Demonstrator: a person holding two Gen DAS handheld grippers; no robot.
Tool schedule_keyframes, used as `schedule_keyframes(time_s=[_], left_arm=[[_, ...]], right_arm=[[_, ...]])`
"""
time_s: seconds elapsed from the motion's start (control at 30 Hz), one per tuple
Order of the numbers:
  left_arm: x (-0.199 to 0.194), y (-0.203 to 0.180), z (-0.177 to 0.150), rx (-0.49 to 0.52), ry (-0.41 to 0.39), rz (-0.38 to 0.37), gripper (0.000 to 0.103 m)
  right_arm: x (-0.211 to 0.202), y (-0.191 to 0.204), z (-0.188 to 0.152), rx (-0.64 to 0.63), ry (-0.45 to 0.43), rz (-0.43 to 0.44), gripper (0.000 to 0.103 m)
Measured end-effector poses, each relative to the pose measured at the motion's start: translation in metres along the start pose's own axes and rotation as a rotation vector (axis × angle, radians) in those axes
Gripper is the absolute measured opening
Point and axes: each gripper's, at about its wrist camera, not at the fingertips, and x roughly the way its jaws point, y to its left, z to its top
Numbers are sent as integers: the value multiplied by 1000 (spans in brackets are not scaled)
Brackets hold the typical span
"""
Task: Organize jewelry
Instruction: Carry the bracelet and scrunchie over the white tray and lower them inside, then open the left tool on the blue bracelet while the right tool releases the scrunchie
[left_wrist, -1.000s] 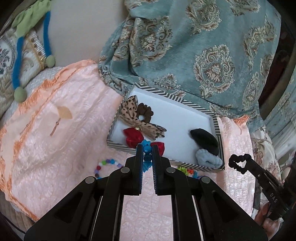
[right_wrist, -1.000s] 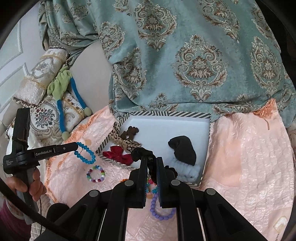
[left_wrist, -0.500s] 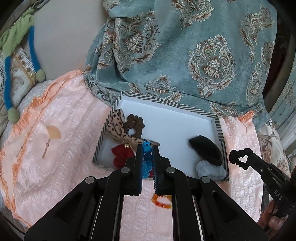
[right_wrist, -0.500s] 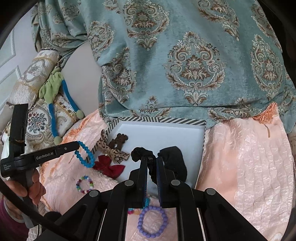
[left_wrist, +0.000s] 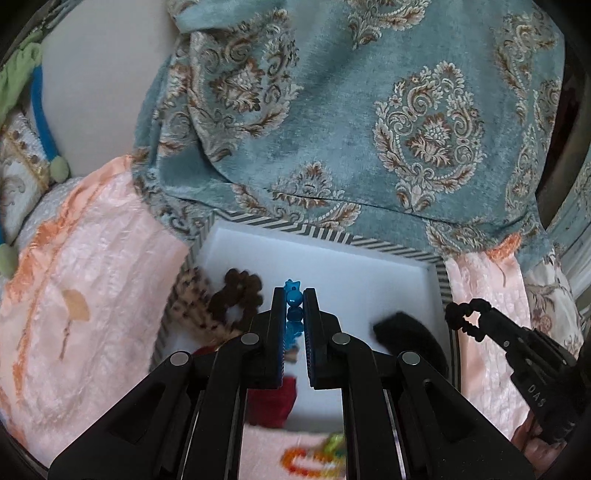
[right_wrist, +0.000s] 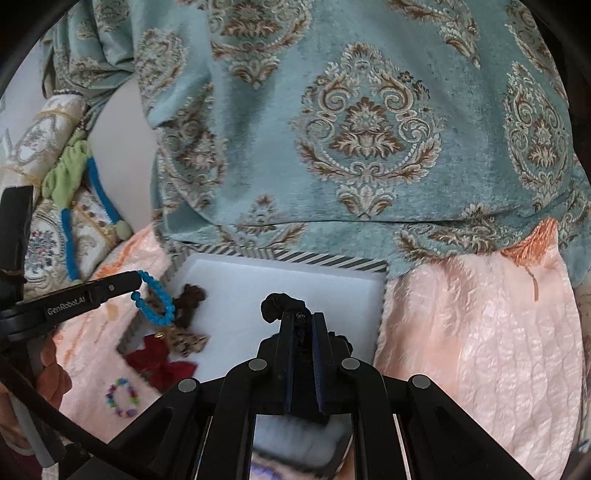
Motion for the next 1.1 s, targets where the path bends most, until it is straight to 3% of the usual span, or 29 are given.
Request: schedule_keyframes(time_s=[0.13,0.37,0.57,0.63,0.67,0.7,0.73,0.83,1.1], left_arm=[[35,-5,11,8,31,-58,8],[94,23,8,-37,98,8,8],[109,36,-6,-42,132,32,8],[108,35,-5,-40,125,37,9],[108,34,-5,-38,126,38,9],[108,33,-4,-36,130,32,14],[108,31,-4,-35,133,29,23],[102,26,-5,-24,124,30,39],[65,26,-16,6,70,80,44]], right_arm=[[32,-4,9,-35,27,-49,8],[88,3,5,-117,105,-90,8],[111,3,-2,-114,180,-66,8],[112,-4,0,-80,195,-70,13],[112,-7,0,-66,201,-80,23],[109,-11,0,-50,196,-86,34],[106,-12,0,-43,189,-86,37],[92,-13,-2,-34,171,-76,37],[44,1,-11,-18,103,-48,44]])
